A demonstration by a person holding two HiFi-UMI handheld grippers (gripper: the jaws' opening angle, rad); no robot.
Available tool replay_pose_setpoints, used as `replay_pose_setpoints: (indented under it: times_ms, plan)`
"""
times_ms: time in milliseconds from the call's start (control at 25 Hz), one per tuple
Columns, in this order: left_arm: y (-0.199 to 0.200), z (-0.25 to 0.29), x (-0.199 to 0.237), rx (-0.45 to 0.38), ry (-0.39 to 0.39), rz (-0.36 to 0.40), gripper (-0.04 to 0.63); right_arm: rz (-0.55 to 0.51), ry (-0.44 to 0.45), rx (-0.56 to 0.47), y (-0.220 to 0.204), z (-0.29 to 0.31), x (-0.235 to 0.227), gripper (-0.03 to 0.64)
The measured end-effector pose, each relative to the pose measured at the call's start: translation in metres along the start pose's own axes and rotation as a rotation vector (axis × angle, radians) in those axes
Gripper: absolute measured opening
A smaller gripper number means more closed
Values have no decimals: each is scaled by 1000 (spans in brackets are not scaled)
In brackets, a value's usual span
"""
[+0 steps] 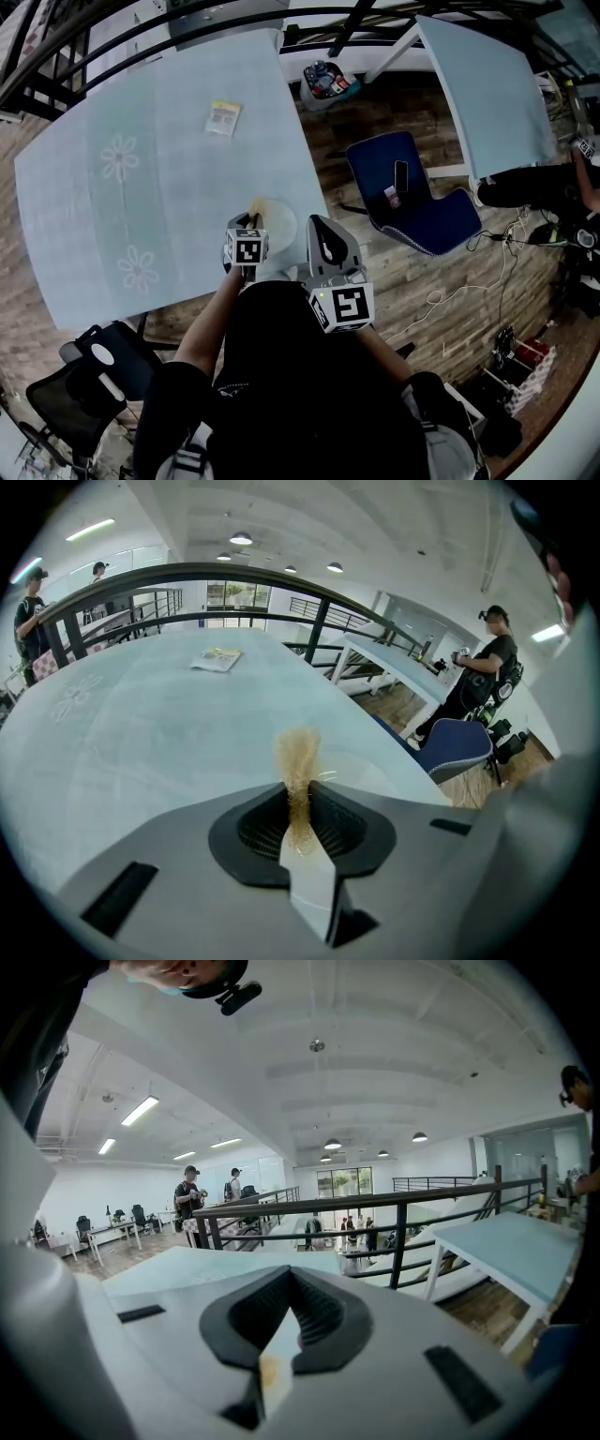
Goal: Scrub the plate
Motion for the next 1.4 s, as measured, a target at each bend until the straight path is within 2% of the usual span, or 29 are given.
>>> replay_pose_setpoints:
  times_ms: [240,1040,1240,1400]
  plan:
    - [-5,-8,9,-6,-5,18,66,-9,8,-3,-1,1,15,4]
    - [-16,-31,27,-42,14,-11,66,-33,2,-8,-3,-16,36,5]
    - [-13,-32,20,-47,12,-13,66,-29,9,-4,-4,-18,31,5]
    - [-13,-33,7,-58,5,-16,66,-39,50,-13,-2,-17,31,5]
Point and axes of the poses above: the fingertips, and each gripper's own axes: z forward along the fingers, x to its left, y out of its top, the point moved 1 cm from there along -z, backward along the fingers, and after that the axes turned 7 degrees about -y, right-handed, at the moved point
